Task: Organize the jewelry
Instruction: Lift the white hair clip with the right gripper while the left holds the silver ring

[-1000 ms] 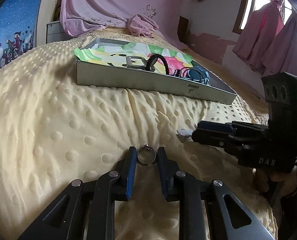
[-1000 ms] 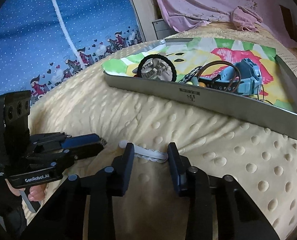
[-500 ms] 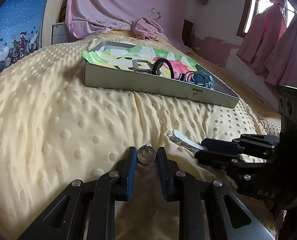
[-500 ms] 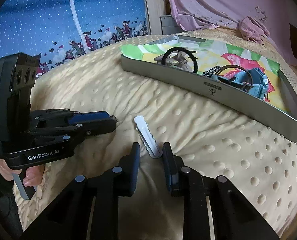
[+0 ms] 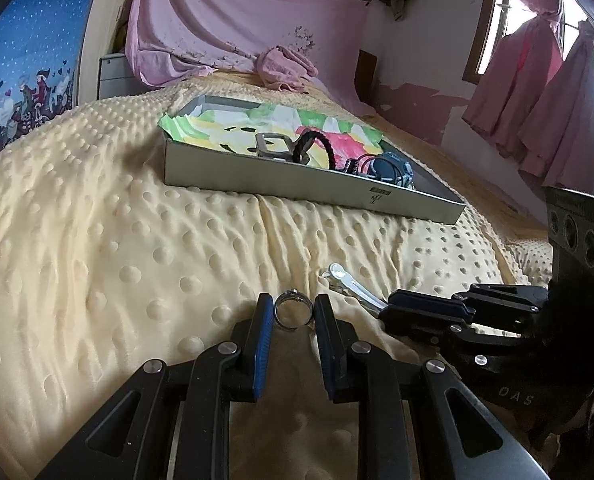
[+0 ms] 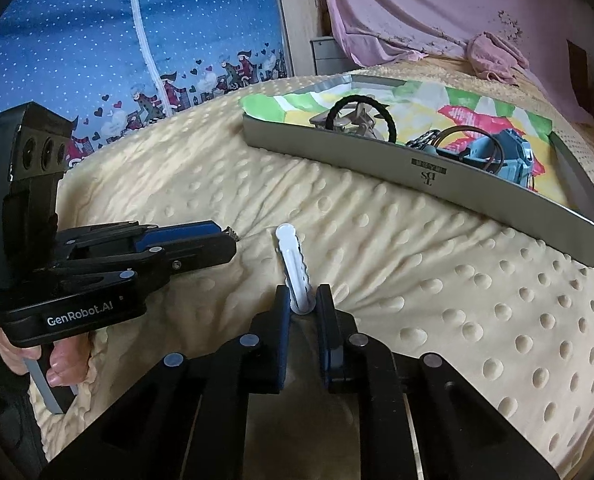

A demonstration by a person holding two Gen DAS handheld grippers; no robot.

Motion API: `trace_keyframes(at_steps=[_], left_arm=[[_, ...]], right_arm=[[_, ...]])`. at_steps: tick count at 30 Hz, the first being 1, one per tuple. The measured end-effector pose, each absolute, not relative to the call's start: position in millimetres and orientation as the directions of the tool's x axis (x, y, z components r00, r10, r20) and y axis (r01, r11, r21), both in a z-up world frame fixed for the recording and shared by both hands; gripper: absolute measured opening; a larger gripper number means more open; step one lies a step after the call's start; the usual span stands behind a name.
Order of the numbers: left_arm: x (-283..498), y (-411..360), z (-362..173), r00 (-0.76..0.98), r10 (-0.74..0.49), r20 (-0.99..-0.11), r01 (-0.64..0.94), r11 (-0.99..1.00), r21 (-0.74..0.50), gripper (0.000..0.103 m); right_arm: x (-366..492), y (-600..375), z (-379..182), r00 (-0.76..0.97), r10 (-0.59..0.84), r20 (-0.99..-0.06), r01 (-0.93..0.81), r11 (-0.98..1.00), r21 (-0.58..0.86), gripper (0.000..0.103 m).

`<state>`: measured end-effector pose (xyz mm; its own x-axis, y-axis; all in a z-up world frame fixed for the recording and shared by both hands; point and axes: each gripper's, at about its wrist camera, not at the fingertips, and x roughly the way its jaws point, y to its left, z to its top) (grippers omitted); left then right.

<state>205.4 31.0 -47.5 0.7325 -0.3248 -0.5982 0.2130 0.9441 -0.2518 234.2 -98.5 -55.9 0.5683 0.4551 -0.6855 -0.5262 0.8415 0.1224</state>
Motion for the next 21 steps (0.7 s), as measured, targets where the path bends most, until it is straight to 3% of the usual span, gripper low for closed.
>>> trace_keyframes(at_steps=[10, 21], left_arm=[[200.7, 28.9, -43.7, 0.743, -0.338, -0.578, 0.235, 0.94, -0.247, 0.02], [199.1, 30.8, -43.0, 0.75, -0.337, -0.569, 0.234, 0.94, -0.248, 0.02]], right_arm=[[223.5, -102.3, -45.6, 0.657, 0.374, -0.655, -0.465, 0.884, 0.039, 0.011], [226.3, -109.2, -47.5, 0.66, 0.369, -0.655, -0.439, 0.896, 0.062, 0.011]])
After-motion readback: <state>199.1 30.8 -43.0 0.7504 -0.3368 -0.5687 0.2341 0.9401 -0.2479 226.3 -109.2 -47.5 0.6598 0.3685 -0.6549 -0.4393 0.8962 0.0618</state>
